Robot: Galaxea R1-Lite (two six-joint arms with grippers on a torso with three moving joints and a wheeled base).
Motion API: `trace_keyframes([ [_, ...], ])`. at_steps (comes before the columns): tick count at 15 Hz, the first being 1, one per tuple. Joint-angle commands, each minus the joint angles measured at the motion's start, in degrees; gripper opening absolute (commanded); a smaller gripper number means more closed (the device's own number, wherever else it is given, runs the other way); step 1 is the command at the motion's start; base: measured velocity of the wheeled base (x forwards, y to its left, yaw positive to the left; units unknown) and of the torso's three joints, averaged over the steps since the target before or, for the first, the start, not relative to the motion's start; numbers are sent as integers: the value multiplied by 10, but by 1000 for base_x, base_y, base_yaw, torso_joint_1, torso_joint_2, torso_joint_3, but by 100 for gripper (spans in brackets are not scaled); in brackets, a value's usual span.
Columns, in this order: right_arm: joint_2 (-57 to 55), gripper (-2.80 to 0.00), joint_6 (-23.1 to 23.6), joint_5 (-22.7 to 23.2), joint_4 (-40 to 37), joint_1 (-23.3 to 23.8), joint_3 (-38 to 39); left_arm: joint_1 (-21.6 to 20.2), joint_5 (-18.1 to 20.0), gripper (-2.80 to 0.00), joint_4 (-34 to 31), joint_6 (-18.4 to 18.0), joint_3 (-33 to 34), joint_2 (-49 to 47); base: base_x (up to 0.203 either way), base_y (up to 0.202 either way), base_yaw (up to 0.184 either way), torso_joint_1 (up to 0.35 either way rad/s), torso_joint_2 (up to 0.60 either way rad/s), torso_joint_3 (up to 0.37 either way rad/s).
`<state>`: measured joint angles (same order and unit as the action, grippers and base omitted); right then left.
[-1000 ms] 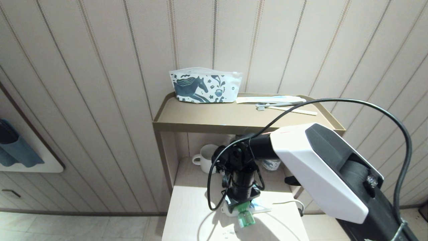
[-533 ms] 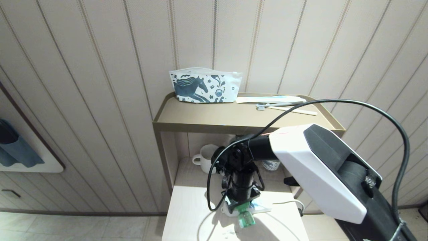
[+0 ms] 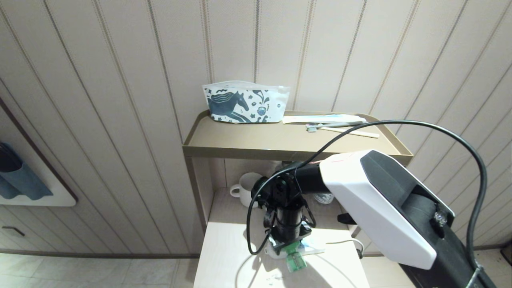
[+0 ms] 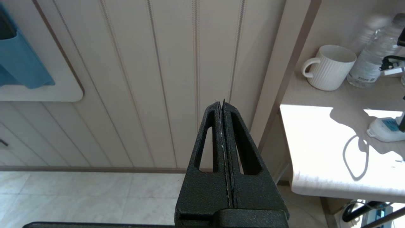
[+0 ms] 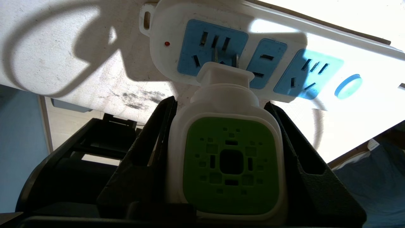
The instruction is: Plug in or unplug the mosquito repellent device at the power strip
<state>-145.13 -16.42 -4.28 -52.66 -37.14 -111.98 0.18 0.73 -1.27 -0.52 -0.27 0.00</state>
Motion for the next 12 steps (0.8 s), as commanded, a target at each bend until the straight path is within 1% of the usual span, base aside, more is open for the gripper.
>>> trace_keyframes([
  [1, 1, -280, -1, 1, -2, -1, 0, 0, 1, -280, 0, 0, 0, -1, 0, 0, 0, 0, 0, 0],
  [8, 35, -280, -8, 5, -6, 0, 3, 0, 0, -280, 0, 0, 0, -1, 0, 0, 0, 0, 0, 0],
  [12, 28, -280, -7, 2, -2, 5, 2, 0, 0, -280, 0, 0, 0, -1, 0, 0, 0, 0, 0, 0],
])
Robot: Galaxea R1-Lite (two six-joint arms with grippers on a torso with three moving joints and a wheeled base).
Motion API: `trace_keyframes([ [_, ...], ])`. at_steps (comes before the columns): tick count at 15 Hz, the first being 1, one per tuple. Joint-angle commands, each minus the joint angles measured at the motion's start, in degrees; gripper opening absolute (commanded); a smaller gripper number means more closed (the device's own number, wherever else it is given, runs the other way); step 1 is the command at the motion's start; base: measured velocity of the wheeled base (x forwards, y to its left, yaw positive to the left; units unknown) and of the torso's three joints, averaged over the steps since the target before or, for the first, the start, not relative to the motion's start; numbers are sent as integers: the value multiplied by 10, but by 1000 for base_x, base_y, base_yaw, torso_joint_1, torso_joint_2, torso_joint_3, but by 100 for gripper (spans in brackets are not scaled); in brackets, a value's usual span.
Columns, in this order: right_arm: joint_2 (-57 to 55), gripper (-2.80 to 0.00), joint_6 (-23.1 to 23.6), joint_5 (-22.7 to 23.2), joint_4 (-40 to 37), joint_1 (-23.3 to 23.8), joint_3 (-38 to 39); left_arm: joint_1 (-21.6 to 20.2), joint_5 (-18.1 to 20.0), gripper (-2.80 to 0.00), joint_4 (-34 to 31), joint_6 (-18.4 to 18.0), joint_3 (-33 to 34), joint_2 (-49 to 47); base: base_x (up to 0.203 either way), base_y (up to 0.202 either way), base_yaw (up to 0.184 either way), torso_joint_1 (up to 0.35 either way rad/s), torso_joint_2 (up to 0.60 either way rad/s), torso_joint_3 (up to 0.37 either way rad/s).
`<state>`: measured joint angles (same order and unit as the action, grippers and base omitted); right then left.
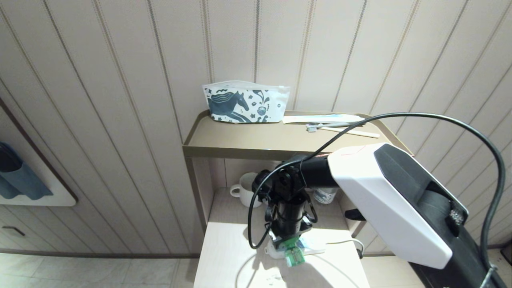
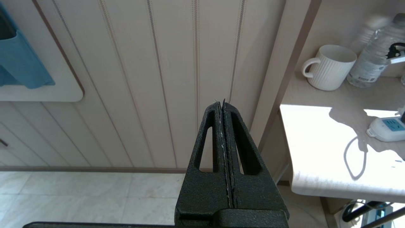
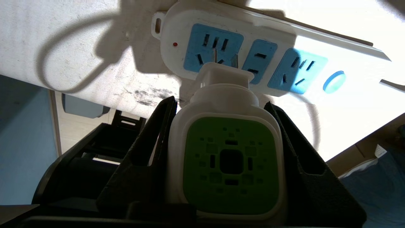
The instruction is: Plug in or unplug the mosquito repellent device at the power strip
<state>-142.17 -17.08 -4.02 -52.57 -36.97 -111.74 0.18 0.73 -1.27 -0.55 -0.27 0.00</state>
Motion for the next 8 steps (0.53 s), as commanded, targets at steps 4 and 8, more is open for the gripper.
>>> trace_keyframes([
  [4, -3, -280, -1, -1, -3, 9, -1, 0, 0, -280, -1, 0, 0, -1, 0, 0, 0, 0, 0, 0],
  [8, -11, -280, -1, -11, 13, 19, -1, 0, 1, -280, 0, 0, 0, -1, 0, 0, 0, 0, 0, 0],
])
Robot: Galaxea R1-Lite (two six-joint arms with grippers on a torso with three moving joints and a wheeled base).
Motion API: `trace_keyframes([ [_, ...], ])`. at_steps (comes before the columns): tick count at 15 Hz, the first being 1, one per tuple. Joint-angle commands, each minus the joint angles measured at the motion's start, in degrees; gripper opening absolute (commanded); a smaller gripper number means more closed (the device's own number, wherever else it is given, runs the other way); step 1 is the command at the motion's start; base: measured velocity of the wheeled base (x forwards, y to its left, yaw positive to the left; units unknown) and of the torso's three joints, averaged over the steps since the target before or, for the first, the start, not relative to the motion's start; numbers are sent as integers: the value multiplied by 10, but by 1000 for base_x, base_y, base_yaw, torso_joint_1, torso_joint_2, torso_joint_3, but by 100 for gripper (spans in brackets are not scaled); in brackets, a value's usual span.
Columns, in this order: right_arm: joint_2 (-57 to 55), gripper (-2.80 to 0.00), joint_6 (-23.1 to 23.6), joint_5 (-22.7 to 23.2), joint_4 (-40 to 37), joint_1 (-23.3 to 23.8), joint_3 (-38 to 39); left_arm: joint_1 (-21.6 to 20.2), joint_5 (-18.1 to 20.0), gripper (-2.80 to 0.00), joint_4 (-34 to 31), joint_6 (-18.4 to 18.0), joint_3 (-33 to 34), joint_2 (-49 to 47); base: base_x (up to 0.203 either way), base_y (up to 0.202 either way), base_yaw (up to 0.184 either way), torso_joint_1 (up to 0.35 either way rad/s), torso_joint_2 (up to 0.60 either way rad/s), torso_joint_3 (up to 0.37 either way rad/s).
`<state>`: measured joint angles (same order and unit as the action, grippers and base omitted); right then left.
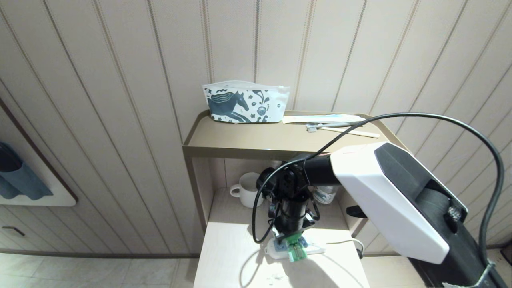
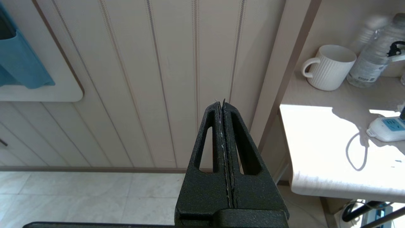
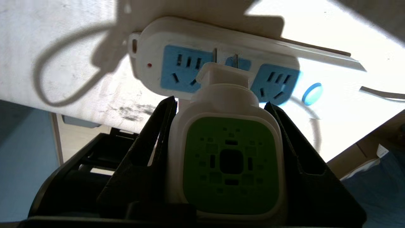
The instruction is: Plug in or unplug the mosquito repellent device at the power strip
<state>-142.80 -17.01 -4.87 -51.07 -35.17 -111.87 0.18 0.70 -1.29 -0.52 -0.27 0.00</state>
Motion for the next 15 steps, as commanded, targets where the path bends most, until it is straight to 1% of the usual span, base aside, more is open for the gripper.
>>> trace_keyframes([
  [1, -12, -280, -1, -10, 1, 2, 0, 0, 0, -280, 0, 0, 0, -1, 0, 0, 0, 0, 0, 0],
  [8, -19, -280, -1, -13, -1, 13, 3, 0, 0, -280, 1, 0, 0, -1, 0, 0, 0, 0, 0, 0],
  [15, -5, -280, 0, -13, -4, 12, 37, 0, 0, -280, 0, 0, 0, -1, 0, 0, 0, 0, 0, 0],
])
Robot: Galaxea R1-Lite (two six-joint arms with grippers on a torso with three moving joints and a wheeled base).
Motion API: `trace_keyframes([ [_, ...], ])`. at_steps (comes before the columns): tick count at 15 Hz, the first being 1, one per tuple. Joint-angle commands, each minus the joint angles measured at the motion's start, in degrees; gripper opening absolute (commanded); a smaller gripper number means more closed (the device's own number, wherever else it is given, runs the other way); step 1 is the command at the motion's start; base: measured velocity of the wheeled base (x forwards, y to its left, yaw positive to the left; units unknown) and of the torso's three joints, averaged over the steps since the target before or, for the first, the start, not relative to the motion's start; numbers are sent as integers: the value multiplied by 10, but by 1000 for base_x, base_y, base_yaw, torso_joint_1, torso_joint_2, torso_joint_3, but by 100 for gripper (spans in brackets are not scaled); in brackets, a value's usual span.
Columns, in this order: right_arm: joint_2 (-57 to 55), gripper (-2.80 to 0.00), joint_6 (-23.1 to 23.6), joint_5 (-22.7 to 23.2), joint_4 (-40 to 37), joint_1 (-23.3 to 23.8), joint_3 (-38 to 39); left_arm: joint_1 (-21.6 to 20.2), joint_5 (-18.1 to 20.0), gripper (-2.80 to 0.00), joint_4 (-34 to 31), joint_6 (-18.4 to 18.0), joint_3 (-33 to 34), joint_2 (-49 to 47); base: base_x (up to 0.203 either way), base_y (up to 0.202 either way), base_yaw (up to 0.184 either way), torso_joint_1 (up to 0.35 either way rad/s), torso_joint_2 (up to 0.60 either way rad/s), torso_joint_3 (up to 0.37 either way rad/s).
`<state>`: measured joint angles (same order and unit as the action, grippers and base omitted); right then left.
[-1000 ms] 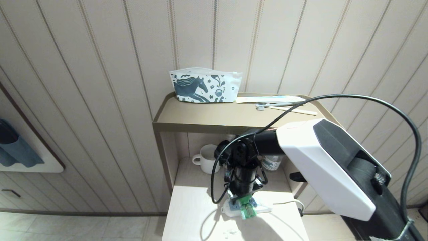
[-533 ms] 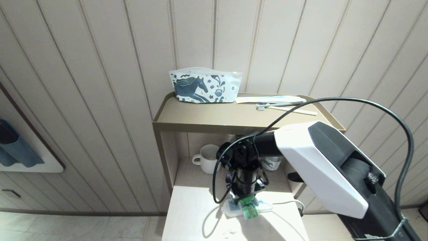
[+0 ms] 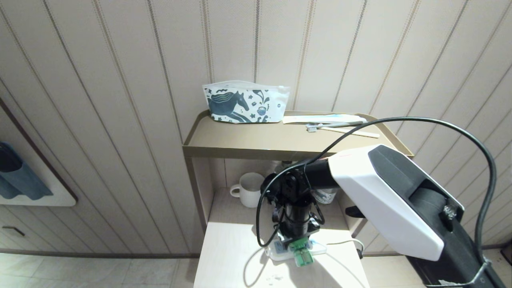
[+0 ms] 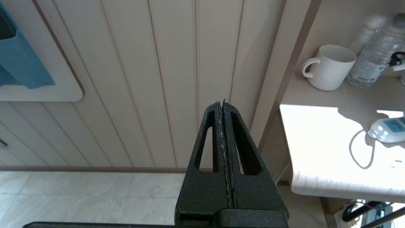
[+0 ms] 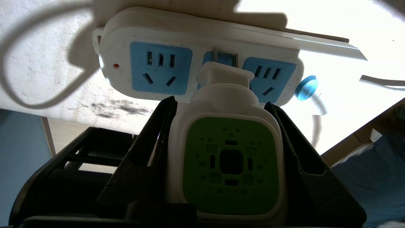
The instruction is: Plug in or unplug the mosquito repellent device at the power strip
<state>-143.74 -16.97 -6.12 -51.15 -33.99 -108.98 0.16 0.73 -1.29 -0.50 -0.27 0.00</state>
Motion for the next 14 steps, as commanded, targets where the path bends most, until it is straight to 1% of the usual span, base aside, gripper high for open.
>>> trace_keyframes([
  [1, 5, -280, -1, -1, -4, 0, 10, 0, 0, -280, 1, 0, -1, -1, 0, 0, 0, 0, 0, 0],
  [12, 23, -280, -1, 1, 1, -6, 61, 0, 1, -280, 1, 0, 0, -1, 0, 0, 0, 0, 0, 0],
  [14, 24, -280, -1, 1, 4, -6, 60, 0, 0, -280, 0, 0, 0, -1, 0, 0, 0, 0, 0, 0],
])
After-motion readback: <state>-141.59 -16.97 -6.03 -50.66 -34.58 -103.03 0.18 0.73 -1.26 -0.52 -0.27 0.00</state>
